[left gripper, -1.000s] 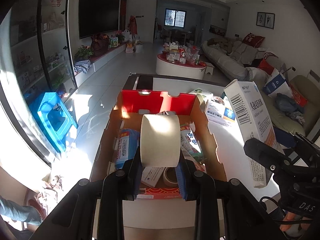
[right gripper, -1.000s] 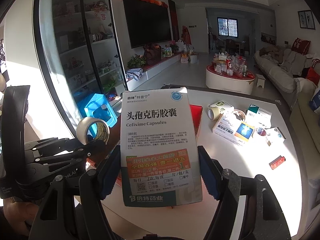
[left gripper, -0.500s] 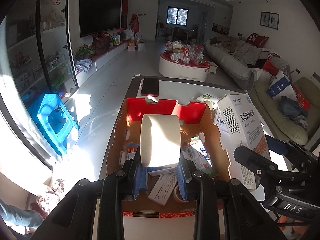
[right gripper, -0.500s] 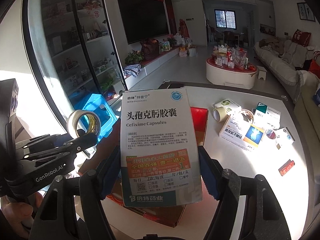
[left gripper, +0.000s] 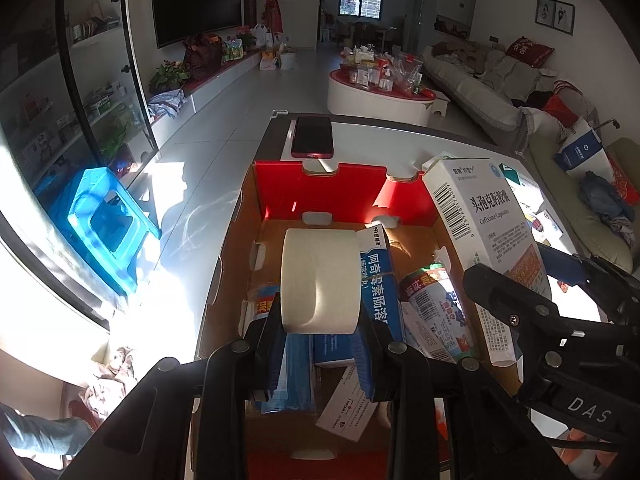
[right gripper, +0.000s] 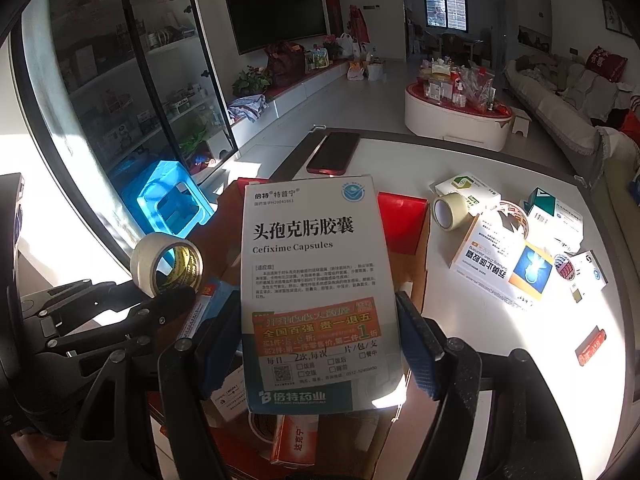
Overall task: Organize objects
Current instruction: 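Open both tools to drop the tape roll and cefixime box into the tray, then withdraw both tools from the tray and move over the table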
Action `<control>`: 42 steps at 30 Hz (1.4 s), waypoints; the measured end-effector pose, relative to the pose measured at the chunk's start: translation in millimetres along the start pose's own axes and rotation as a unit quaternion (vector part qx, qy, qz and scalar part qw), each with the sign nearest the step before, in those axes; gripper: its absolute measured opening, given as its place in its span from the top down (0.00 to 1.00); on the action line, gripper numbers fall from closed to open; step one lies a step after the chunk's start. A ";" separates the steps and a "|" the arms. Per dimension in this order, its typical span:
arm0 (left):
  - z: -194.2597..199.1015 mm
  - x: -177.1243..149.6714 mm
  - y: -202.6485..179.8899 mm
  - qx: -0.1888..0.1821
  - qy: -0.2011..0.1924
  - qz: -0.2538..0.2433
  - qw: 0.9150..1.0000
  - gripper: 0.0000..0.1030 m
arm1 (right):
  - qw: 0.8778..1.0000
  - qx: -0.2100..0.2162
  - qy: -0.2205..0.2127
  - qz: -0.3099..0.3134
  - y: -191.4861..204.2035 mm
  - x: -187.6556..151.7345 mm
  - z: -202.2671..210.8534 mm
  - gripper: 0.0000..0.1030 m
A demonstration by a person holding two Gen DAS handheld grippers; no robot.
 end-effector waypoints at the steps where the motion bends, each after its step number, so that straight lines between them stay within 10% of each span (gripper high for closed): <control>1: -2.7 0.6 0.7 -0.001 0.003 0.001 1.000 0.69 | 1.000 -0.003 0.002 0.003 0.5 0.7 -2.6 0.30; 10: -12.6 1.4 6.3 0.010 0.011 0.007 1.000 0.26 | 1.000 -0.009 0.011 -0.006 -7.6 1.3 -12.7 0.29; 23: 3.0 -28.6 -20.7 -0.025 0.014 0.017 0.999 0.22 | 0.999 -0.012 -0.027 -0.025 -31.1 -41.1 37.4 0.29; 42: 25.5 -44.8 -203.2 -0.095 0.024 -0.121 0.988 0.14 | 0.977 -0.099 -0.024 -0.188 -219.3 -137.3 93.7 0.29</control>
Point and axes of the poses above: each gripper's, at about its wrist camera, not at the fingertips, and z roughly against the way its jaws point, y to its left, x to its top, the point moved 7 cm from there along -z, roughly the way its jaws point, and after that the axes turned 10 degrees about y, right-handed, at the moved point
